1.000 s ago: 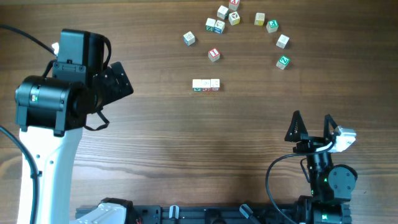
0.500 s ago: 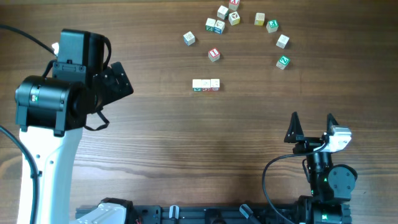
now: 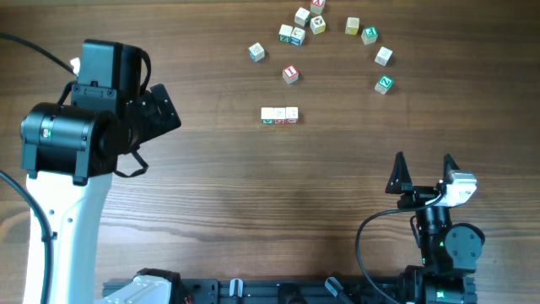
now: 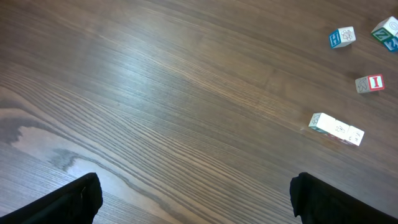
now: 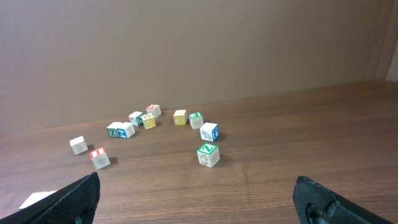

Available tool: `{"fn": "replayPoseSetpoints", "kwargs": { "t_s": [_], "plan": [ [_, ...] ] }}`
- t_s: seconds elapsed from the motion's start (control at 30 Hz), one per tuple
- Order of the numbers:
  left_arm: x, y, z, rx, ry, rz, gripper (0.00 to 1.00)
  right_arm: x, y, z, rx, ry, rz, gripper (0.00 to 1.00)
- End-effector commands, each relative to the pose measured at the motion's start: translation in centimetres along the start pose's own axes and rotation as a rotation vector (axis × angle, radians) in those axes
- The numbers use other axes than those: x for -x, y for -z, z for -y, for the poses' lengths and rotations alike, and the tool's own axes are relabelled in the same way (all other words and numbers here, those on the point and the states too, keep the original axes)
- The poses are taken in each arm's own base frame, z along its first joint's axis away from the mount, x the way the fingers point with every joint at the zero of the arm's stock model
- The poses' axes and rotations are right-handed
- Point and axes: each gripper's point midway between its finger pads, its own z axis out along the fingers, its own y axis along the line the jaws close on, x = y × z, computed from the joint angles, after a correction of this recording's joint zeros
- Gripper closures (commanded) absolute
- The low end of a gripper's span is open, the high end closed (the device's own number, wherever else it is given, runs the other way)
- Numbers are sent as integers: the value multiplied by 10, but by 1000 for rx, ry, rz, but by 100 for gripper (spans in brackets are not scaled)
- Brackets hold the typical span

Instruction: Form a horizontal line

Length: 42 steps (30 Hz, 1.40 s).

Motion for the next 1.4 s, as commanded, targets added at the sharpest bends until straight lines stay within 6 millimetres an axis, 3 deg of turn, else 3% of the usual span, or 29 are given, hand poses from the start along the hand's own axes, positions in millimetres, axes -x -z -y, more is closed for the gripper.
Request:
{"fn": "replayPoseSetpoints", "kwargs": {
  "t_s": [0.0, 1.37],
  "plan": [
    [3, 0, -3, 11, 16, 10, 0, 4, 1, -3, 16, 21, 20, 0],
    [6, -4, -2, 22, 8, 14, 0, 4, 1, -3, 16, 21, 20, 0]
  ]
}}
